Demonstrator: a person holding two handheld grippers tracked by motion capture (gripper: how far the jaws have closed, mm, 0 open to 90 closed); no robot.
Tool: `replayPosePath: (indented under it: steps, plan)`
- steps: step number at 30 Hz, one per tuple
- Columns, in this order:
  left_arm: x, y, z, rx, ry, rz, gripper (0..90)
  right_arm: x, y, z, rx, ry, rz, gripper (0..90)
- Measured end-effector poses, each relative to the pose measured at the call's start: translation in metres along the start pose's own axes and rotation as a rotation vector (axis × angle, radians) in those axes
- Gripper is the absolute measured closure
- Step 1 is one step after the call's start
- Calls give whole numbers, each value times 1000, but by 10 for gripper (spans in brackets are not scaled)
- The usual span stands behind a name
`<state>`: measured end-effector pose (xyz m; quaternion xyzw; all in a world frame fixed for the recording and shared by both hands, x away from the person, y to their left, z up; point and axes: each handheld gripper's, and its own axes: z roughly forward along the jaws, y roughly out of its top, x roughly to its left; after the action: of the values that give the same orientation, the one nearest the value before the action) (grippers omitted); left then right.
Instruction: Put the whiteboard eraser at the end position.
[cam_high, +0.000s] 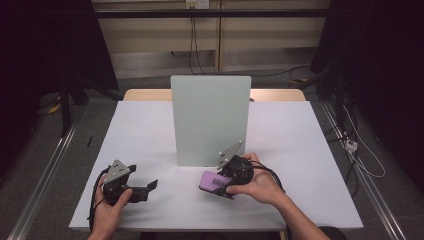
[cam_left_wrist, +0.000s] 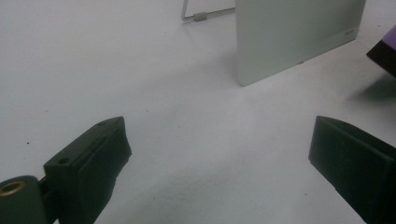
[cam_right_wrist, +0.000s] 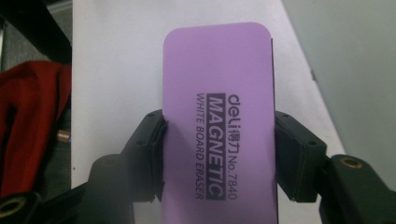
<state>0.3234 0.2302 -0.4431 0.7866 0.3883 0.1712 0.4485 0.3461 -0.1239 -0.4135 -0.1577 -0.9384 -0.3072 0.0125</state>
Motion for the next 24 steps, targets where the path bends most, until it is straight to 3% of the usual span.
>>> replayPosePath:
  steps: [10,24]
  plan:
    - [0,0,0,-3,-2,1,48,2,-2,17,53,34,10,415]
    - [0,-1,0,-4,4,-8,48,1,-3,26,63,44,25,413]
